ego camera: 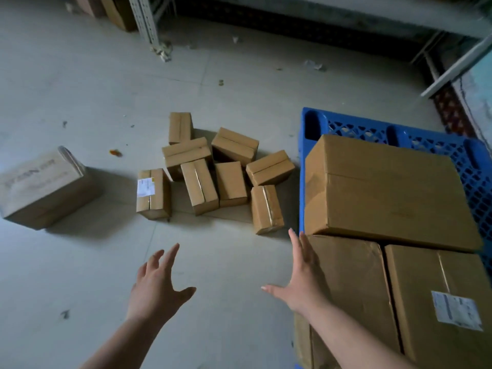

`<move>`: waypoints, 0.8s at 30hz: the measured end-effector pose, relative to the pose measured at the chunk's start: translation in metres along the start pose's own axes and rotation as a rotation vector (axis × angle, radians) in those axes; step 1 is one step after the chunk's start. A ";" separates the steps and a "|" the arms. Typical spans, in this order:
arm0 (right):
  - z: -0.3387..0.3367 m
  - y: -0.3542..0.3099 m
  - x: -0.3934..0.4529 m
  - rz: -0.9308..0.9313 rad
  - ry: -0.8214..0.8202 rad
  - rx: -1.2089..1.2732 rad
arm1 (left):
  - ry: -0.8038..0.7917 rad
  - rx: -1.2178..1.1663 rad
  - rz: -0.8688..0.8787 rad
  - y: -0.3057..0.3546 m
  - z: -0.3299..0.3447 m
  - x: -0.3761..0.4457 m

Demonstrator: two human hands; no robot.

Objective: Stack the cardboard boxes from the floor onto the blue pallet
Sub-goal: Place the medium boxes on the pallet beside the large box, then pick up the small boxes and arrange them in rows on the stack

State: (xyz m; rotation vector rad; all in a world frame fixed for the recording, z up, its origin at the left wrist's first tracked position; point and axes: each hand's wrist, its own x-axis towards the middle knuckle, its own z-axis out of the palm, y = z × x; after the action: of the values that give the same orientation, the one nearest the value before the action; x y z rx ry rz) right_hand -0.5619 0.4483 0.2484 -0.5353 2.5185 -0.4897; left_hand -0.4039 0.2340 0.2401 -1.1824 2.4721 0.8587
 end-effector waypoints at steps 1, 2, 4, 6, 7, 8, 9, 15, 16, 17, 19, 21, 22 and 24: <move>0.005 -0.013 0.004 0.001 -0.010 -0.006 | 0.004 0.004 0.006 -0.009 -0.008 0.006; 0.010 -0.025 0.009 0.001 -0.017 -0.008 | 0.009 0.010 0.012 -0.017 -0.015 0.012; 0.017 -0.045 0.021 -0.005 -0.023 -0.001 | 0.022 0.015 0.011 -0.030 -0.026 0.025; 0.024 -0.061 0.033 -0.015 -0.039 0.013 | 0.028 0.000 -0.010 -0.040 -0.034 0.038; 0.027 -0.068 0.039 -0.022 -0.052 0.007 | 0.030 -0.010 -0.027 -0.045 -0.037 0.045; 0.030 -0.076 0.046 -0.029 -0.067 -0.008 | 0.032 -0.023 -0.049 -0.049 -0.039 0.051; 0.033 -0.083 0.052 -0.032 -0.080 -0.023 | 0.034 -0.040 -0.075 -0.053 -0.042 0.058; 0.038 -0.132 0.109 -0.004 -0.178 -0.077 | 0.023 -0.116 -0.196 -0.076 -0.078 0.108; 0.038 -0.144 0.123 -0.003 -0.179 -0.074 | 0.034 -0.129 -0.204 -0.078 -0.088 0.119; 0.039 -0.156 0.138 -0.007 -0.178 -0.079 | 0.044 -0.136 -0.211 -0.081 -0.097 0.132; 0.043 -0.182 0.168 -0.014 -0.198 -0.114 | 0.044 -0.142 -0.240 -0.088 -0.113 0.159; 0.053 -0.204 0.196 -0.019 -0.214 -0.130 | 0.051 -0.166 -0.256 -0.095 -0.120 0.187; 0.061 -0.214 0.212 -0.013 -0.222 -0.139 | 0.055 -0.177 -0.255 -0.099 -0.121 0.203; 0.079 -0.230 0.241 0.019 -0.235 -0.171 | 0.051 -0.203 -0.262 -0.108 -0.116 0.233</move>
State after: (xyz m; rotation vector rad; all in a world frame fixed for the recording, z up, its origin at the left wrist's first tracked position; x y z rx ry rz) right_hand -0.6458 0.1221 0.1869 -0.5957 2.3486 -0.1915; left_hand -0.4660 -0.0339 0.1788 -1.5730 2.2399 1.0309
